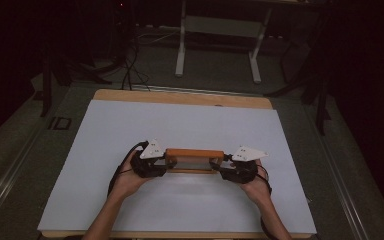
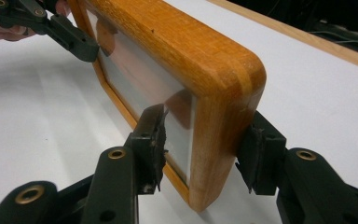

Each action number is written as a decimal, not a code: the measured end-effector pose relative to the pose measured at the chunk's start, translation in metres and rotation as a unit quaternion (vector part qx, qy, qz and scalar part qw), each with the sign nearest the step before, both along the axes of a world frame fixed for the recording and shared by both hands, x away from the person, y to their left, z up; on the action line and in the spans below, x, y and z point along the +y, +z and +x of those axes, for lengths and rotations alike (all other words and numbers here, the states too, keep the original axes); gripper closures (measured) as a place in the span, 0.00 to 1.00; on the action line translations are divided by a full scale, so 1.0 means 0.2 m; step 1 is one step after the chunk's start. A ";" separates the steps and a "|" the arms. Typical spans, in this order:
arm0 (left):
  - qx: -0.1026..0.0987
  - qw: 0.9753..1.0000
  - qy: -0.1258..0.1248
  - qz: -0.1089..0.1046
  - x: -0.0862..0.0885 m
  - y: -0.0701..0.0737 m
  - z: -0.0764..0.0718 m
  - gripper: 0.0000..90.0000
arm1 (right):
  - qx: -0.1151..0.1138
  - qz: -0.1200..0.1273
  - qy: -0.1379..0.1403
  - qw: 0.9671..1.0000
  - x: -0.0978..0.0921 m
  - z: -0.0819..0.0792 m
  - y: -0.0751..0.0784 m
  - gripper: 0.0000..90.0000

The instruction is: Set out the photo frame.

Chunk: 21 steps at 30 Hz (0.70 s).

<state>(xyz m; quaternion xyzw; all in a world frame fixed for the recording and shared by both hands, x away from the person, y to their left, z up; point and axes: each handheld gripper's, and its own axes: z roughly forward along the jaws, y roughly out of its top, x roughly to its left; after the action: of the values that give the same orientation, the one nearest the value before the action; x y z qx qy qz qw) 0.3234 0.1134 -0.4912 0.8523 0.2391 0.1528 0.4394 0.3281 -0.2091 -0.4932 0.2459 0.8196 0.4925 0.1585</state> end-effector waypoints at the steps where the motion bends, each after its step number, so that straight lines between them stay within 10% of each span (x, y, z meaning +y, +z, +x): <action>1: 0.005 1.000 -0.001 -0.001 0.00 0.00 0.00 0.67 | 0.003 0.000 0.001 1.000 0.00 0.00 0.00 0.61; 15: 0.070 0.996 -0.010 -0.053 0.08 -0.02 0.00 0.69 | 0.049 0.015 0.017 0.999 0.02 0.02 0.00 0.62; 21: 0.082 0.996 -0.006 -0.045 0.08 -0.05 0.01 0.69 | 0.064 0.012 0.017 0.998 0.03 0.03 -0.02 0.62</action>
<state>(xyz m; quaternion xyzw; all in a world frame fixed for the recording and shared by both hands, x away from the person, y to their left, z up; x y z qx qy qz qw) 0.3257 0.1301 -0.5007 0.8429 0.2757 0.0690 0.4568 0.3341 -0.2035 -0.4970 0.2649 0.8262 0.4883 0.0940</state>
